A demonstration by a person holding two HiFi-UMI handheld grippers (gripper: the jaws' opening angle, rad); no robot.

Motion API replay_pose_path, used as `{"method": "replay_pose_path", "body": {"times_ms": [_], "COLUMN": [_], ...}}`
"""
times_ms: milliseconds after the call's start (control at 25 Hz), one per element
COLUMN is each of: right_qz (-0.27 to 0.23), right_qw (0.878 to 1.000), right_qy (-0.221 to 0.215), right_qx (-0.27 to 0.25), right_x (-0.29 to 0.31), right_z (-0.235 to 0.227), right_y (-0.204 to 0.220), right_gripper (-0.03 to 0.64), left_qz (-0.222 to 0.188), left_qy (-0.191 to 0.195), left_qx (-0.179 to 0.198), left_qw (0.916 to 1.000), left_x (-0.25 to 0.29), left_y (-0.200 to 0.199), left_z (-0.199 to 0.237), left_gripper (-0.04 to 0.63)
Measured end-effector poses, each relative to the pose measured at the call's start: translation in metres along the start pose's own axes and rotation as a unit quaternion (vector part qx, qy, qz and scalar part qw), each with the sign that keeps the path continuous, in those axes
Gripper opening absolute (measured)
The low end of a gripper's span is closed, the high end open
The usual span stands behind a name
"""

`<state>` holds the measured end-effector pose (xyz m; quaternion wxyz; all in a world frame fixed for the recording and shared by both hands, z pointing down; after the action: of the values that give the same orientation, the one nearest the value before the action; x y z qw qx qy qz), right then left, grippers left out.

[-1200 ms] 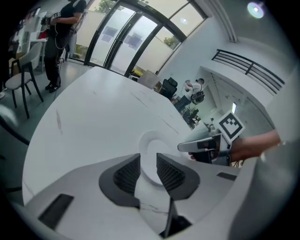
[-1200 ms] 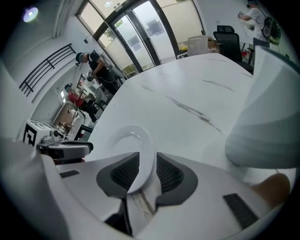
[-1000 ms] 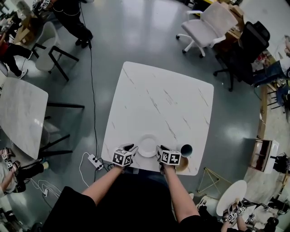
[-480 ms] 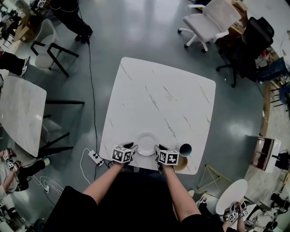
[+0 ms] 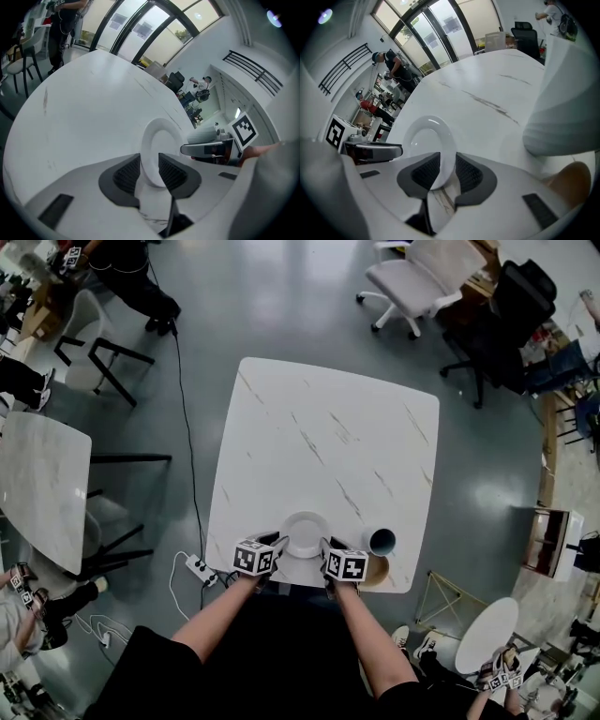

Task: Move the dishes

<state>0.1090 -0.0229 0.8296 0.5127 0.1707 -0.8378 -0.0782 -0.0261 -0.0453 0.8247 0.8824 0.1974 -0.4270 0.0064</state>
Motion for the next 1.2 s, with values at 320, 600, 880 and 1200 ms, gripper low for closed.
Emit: {"method": "replay_pose_path", "body": {"times_ms": [320,600,880,1200], "right_qz": [-0.018,-0.024,-0.023,-0.032], "right_qw": [0.998,0.995,0.994,0.993], "right_qy": [0.022,0.036,0.053,0.041], "right_qx": [0.05,0.09,0.088,0.109], "right_x": [-0.014,-0.025,-0.028,-0.03], "right_z": [-0.005,-0.017,-0.025,-0.037], "right_y": [0.023,0.043,0.061,0.068], "right_gripper": [0.117,0.117,0.117,0.114], "left_qz": [0.012,0.042,0.07,0.089], "left_qy": [0.013,0.03,0.03,0.036], "left_qx": [0.032,0.073,0.105,0.117], "left_qw": [0.9993,0.996,0.9915,0.9886], "left_x": [0.006,0.019,0.029,0.038], "left_y": [-0.008,-0.01,-0.002,0.008], "left_z": [-0.015,-0.032,-0.038,-0.047], "left_gripper": [0.133,0.133,0.133,0.133]}}
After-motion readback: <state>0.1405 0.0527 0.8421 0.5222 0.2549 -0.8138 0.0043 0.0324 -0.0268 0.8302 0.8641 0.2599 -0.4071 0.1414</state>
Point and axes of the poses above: the fingertips, and each gripper's own axes: x forward along the fingers, z to its left, y out of its underside, the point moved 1 cm from there along -x, backward along the fingers, and after that the axes turned 3 degrees about -y, right-handed, at the moved point
